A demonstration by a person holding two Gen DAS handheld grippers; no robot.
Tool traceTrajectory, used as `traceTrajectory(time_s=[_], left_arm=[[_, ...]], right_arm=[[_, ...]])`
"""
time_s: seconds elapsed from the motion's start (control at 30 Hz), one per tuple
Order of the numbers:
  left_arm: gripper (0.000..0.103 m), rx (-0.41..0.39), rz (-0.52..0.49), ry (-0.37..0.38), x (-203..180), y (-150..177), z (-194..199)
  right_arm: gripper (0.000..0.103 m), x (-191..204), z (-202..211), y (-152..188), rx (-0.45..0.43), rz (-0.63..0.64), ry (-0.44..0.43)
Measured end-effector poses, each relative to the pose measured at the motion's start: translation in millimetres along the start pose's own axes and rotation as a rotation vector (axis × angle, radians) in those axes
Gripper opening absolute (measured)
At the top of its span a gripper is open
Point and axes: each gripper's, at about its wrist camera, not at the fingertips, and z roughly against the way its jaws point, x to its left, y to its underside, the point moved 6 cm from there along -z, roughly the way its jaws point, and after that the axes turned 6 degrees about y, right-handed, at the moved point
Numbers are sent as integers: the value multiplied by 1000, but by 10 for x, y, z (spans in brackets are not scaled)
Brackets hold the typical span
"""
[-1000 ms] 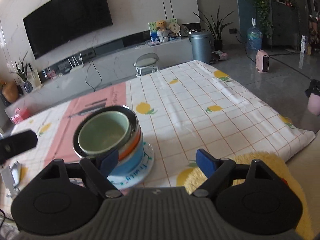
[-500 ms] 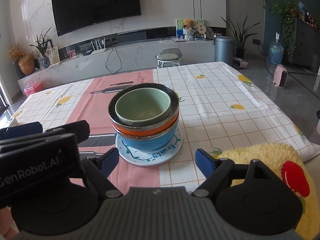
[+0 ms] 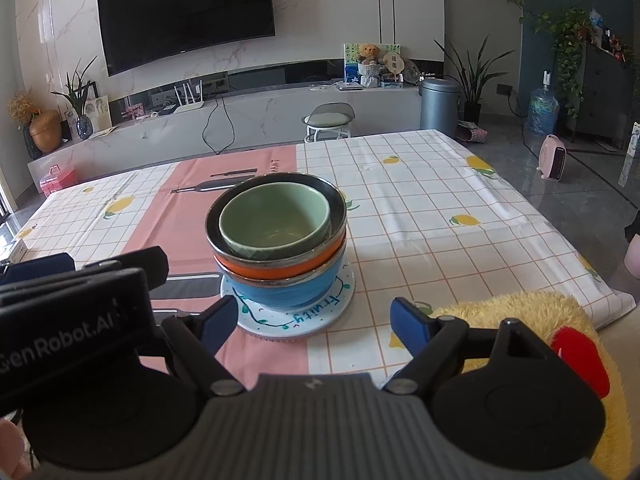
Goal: Organize plates and bowls
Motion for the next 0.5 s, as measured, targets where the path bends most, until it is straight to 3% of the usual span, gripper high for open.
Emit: traceTrajectory(time_s=[0.5], left_arm=[[88, -16, -8, -6, 9, -25, 14]], right_arm=[[82, 18, 15, -4, 2, -7, -13]])
